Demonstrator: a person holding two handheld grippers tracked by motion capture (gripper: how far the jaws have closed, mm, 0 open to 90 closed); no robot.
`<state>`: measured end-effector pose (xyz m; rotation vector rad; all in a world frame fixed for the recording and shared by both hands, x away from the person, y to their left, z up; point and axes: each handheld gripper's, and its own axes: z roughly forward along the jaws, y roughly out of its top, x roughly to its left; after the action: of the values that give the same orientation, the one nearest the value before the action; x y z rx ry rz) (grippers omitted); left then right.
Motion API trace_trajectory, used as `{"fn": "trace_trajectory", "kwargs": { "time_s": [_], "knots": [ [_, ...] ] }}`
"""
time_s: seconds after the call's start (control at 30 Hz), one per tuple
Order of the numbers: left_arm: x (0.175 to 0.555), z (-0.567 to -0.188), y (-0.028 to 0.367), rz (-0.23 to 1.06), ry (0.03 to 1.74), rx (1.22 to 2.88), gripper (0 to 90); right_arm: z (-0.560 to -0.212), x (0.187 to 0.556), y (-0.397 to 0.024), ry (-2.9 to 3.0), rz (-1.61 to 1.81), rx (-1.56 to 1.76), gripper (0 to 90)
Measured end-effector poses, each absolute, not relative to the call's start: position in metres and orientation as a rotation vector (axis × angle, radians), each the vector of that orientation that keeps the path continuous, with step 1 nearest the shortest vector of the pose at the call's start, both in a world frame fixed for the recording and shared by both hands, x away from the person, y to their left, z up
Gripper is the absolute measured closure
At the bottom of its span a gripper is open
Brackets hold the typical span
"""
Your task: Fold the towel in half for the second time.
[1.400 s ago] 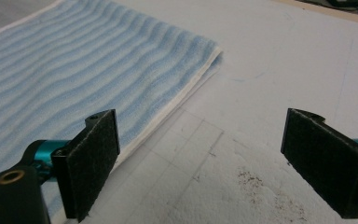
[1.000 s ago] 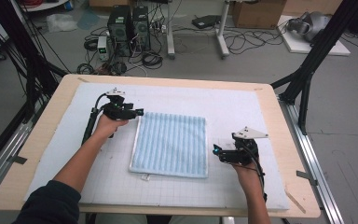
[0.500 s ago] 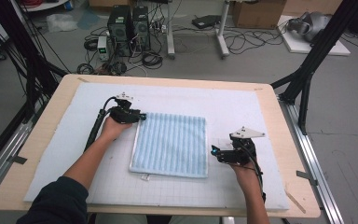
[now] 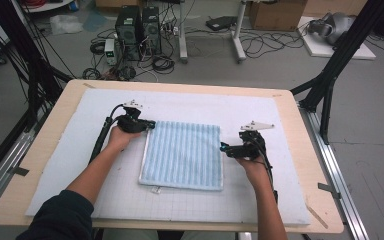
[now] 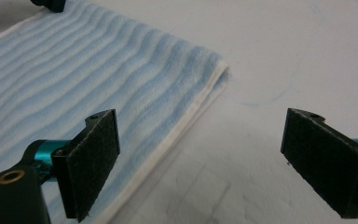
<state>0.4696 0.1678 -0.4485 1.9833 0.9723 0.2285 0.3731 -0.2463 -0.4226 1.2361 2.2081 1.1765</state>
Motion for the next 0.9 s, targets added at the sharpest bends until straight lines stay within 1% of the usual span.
{"fn": "trace_trajectory", "kwargs": {
  "time_s": [0.23, 0.3, 0.33, 0.47, 0.63, 0.73, 0.77, 0.83, 0.9],
  "knots": [
    [0.469, -0.448, 0.168, 0.228, 0.972, 1.984, 86.1, -0.423, 0.417, -0.23, 2.293, 1.106, 1.26, 11.1],
    [0.469, -0.448, 0.168, 0.224, 0.974, 1.985, 86.1, -0.426, 0.431, -0.225, 2.327, 1.092, 1.276, 20.1],
    [0.469, -0.448, 0.169, 0.224, 0.974, 1.988, 86.1, -0.427, 0.437, -0.223, 2.344, 1.083, 1.272, 22.2],
    [0.469, -0.448, 0.169, 0.224, 0.974, 1.989, 86.1, -0.43, 0.452, -0.216, 2.38, 1.063, 1.265, 36.0],
    [0.47, -0.449, 0.169, 0.215, 0.977, 1.983, 86.0, -0.432, 0.46, -0.208, 2.389, 1.06, 1.289, 46.3],
    [0.469, -0.45, 0.17, 0.209, 0.98, 1.984, 86.1, -0.436, 0.461, -0.203, 2.427, 0.999, 1.266, 55.8],
    [0.469, -0.45, 0.17, 0.207, 0.984, 1.983, 86.1, -0.437, 0.461, -0.202, 2.426, 0.985, 1.257, 59.5],
    [0.469, -0.45, 0.17, 0.201, 0.991, 1.976, 86.1, -0.436, 0.461, -0.2, 2.434, 0.994, 1.251, 73.1],
    [0.47, -0.449, 0.171, 0.204, 0.996, 1.974, 86.3, -0.436, 0.461, -0.197, 2.444, 0.985, 1.23, 80.6]
  ]
}}
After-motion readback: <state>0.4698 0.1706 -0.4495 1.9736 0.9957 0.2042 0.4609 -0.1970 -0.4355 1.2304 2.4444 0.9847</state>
